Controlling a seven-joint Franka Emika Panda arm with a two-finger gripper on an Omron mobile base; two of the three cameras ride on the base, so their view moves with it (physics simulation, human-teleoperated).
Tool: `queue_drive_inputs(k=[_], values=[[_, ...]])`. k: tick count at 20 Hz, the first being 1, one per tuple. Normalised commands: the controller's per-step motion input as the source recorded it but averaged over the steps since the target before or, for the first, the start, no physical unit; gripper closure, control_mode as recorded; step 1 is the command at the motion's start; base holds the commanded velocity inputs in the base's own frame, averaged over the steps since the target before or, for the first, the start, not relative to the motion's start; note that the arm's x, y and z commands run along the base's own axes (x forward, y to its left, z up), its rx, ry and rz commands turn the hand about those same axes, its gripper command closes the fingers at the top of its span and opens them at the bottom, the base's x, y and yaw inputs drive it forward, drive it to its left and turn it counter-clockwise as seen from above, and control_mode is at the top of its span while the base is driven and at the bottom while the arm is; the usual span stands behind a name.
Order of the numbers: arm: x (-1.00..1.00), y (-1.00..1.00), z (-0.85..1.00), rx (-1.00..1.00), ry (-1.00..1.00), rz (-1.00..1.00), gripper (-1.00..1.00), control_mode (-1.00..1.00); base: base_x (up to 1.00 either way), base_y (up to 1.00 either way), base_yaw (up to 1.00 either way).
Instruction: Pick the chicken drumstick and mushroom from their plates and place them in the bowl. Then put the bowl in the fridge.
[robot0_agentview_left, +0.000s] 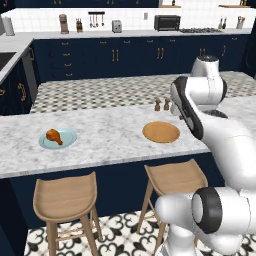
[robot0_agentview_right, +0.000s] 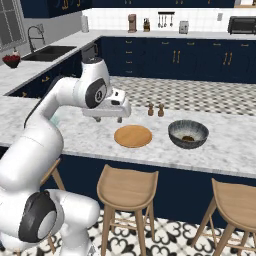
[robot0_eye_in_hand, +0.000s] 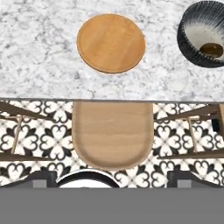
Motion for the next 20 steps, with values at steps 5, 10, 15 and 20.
queue_drive_inputs(k=[5, 10, 15, 20], values=[[-0.94, 0.52, 0.18, 0.01, 0.02, 0.16, -1.0, -1.0, 0.0, 0.0, 0.0], [-0.85, 0.15, 0.01, -0.01, 0.04, -0.08, -1.0, -1.0, 0.0, 0.0, 0.0], [-0.57, 0.46, 0.02, 0.02, -0.1, -0.37, -1.0, -1.0, 0.0, 0.0, 0.0], [-0.17, 0.05, -0.2, 0.18, -0.04, -0.01, -1.0, -1.0, 0.0, 0.0, 0.0]])
